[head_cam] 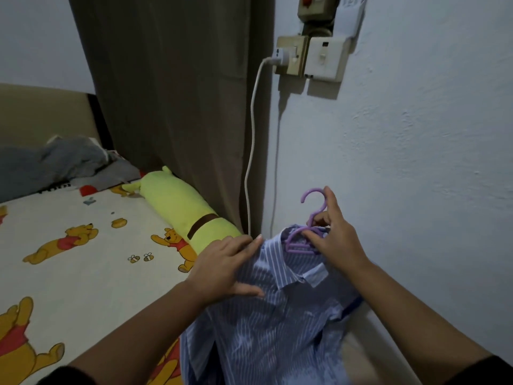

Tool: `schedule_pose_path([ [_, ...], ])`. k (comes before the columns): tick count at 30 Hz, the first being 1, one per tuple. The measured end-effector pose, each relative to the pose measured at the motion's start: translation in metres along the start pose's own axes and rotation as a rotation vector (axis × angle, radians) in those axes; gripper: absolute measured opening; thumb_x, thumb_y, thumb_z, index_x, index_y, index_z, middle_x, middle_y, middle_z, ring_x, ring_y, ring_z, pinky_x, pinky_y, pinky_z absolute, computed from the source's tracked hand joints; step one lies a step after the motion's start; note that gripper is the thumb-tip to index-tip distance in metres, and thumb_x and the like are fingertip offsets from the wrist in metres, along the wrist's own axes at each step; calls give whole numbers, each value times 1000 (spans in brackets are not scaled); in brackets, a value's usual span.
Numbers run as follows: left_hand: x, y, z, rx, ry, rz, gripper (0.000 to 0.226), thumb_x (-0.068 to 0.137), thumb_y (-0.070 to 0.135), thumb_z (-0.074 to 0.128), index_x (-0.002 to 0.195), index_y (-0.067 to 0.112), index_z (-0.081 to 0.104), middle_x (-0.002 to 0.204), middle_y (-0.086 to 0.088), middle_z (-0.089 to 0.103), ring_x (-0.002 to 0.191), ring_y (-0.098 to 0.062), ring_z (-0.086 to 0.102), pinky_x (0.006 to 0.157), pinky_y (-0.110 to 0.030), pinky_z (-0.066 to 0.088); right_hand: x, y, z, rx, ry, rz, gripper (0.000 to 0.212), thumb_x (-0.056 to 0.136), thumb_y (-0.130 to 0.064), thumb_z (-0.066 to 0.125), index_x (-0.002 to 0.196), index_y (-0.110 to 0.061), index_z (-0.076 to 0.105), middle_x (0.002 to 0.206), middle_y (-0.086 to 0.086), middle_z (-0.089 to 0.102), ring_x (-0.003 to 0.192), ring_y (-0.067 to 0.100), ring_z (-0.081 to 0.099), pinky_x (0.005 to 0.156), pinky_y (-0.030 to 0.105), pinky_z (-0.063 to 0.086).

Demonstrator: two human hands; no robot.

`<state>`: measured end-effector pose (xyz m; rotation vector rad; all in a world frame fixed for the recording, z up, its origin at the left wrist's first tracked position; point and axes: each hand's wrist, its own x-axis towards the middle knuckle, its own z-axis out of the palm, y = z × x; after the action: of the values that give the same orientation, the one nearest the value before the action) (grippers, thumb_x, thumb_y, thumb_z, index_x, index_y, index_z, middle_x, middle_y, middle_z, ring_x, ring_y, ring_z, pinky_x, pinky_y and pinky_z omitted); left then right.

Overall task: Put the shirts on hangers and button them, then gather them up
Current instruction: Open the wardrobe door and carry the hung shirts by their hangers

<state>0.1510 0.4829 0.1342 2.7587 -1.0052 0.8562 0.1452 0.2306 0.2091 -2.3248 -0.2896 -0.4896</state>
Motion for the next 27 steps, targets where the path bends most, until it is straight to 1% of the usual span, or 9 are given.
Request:
schedule_pose_path([
  [5, 18, 15, -9, -50, 49, 109, 97, 77, 88, 22, 143, 18, 35, 123, -2, 58, 103, -14, 53, 83, -28, 50, -25, -9, -41, -64, 77, 46, 89, 77, -20, 77, 144, -27, 19, 75, -4, 66, 70, 8, 63, 59, 4, 42],
  [8, 30, 28, -10, -106, 59, 199, 96, 77, 86, 26, 145, 18, 33, 124, -3, 58, 102, -15, 56, 83, -27, 50, -46, -8, -64, -118, 96, 94, 90, 74, -23, 79, 143, -29, 21, 70, -3, 69, 68, 15, 66, 63, 21, 50],
  [10, 40, 40, -11, -152, 71, 261, 94, 77, 85, 30, 145, 19, 33, 124, -2, 56, 101, -13, 53, 82, -25, 48, -60, -7, -79, -155, 96, 151, 90, 74, -24, 79, 142, -32, 20, 64, -1, 67, 62, 13, 65, 63, 29, 53],
  [15, 57, 72, -1, -362, 57, 343, 91, 77, 79, 46, 145, 19, 39, 126, -2, 59, 108, -15, 54, 86, -28, 47, -88, -4, -108, -231, 115, 295, 92, 75, -25, 79, 144, -34, 18, 60, 2, 66, 58, 14, 63, 59, 24, 48],
  [17, 61, 80, 5, -393, 56, 348, 91, 78, 78, 46, 146, 19, 38, 127, -2, 58, 110, -15, 53, 88, -28, 45, -92, -4, -113, -216, 133, 315, 94, 75, -23, 78, 145, -33, 17, 60, 2, 65, 58, 13, 63, 58, 21, 46],
  [19, 63, 83, 8, -409, 46, 343, 92, 78, 78, 46, 147, 19, 35, 128, -3, 57, 112, -17, 52, 91, -30, 43, -92, -4, -114, -190, 162, 306, 93, 75, -19, 78, 145, -33, 18, 61, 1, 64, 54, 6, 60, 52, 12, 43],
  [21, 64, 82, 12, -408, 31, 338, 92, 78, 78, 44, 148, 19, 34, 129, -3, 56, 114, -16, 49, 92, -30, 41, -91, -2, -111, -156, 177, 301, 92, 75, -17, 78, 144, -33, 19, 62, 0, 64, 52, 1, 59, 50, 9, 42],
  [24, 59, 76, 12, -481, -76, 256, 93, 76, 82, 37, 150, 26, 28, 136, -2, 50, 120, -12, 40, 95, -25, 32, -87, 5, -98, -105, 150, 324, 93, 75, -17, 78, 144, -35, 19, 65, -1, 68, 57, 4, 63, 54, 12, 44],
  [27, 49, 64, 18, -597, -211, 72, 98, 68, 91, 26, 147, 36, 12, 145, 3, 41, 129, -10, 36, 98, -21, 29, -80, 13, -85, 5, 90, 337, 92, 75, -12, 78, 142, -37, 20, 66, -2, 70, 64, 11, 68, 58, 14, 47],
])
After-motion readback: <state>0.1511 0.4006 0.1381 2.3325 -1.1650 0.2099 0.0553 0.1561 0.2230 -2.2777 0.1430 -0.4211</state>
